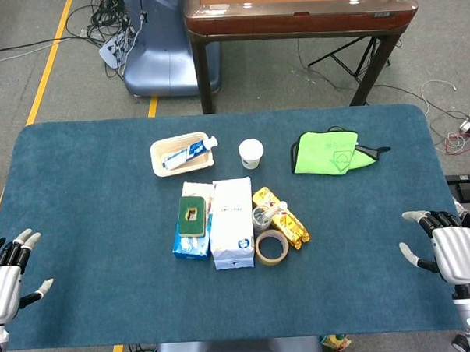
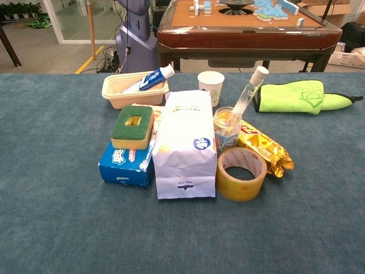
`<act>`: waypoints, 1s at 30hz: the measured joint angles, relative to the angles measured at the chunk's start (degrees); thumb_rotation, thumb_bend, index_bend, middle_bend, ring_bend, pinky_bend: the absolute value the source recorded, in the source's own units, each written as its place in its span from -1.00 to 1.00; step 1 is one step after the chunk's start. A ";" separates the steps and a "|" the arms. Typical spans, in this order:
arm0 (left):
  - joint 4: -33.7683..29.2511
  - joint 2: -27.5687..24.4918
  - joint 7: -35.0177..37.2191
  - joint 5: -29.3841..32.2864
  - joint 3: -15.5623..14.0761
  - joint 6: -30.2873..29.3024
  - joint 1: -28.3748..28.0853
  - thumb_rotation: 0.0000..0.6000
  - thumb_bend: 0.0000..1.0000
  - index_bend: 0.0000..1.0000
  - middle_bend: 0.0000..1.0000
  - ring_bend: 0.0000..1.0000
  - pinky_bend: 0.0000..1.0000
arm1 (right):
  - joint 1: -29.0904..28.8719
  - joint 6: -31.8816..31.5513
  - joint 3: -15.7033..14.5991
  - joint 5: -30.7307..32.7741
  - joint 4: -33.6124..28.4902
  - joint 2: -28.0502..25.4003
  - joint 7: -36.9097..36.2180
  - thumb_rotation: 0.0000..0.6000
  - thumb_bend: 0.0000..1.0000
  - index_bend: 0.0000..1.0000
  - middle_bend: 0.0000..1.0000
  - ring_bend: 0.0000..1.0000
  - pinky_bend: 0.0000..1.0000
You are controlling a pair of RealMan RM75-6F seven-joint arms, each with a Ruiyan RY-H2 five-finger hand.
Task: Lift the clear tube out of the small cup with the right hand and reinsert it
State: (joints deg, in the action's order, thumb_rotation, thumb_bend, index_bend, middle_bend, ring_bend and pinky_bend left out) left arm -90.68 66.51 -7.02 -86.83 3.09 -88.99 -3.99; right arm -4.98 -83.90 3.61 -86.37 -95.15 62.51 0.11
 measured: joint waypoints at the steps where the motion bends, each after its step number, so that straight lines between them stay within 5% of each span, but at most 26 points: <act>1: -0.01 -0.01 -0.11 0.06 0.02 0.18 -0.08 1.00 -0.62 -0.72 -0.81 -0.70 -0.90 | -0.10 0.42 -0.13 -0.05 -0.09 -0.02 -0.39 1.00 -0.28 -0.36 -0.27 -0.39 -0.50; 9: -0.65 -0.09 -0.66 -0.44 -0.06 0.13 -0.25 1.00 -0.62 -0.72 -0.81 -0.70 -0.90 | -1.25 2.34 -0.25 -0.51 -2.78 -1.86 -3.27 1.00 -0.29 -0.36 -0.41 -0.46 -0.50; 15: -0.96 -0.28 -0.95 -0.64 -0.21 -0.15 -0.04 1.00 -0.62 -0.72 -0.81 -0.70 -0.90 | -3.21 4.74 0.64 -0.58 -5.19 -3.79 -4.99 1.00 -0.30 -0.35 -0.70 -0.78 -0.50; 30: -3.28 -1.97 -1.90 -0.71 -0.58 -0.49 0.58 1.00 -0.62 -0.72 -0.81 -0.70 -0.90 | -15.38 21.07 5.39 7.09 -6.55 -0.42 -4.55 1.00 -0.31 -0.22 -0.71 -0.84 -0.50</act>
State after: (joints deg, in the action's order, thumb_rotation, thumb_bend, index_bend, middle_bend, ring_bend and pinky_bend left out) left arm -93.97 64.54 -8.92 -87.54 2.51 -89.48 -3.41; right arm -20.35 -62.83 8.99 -79.28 -101.70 62.08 -4.44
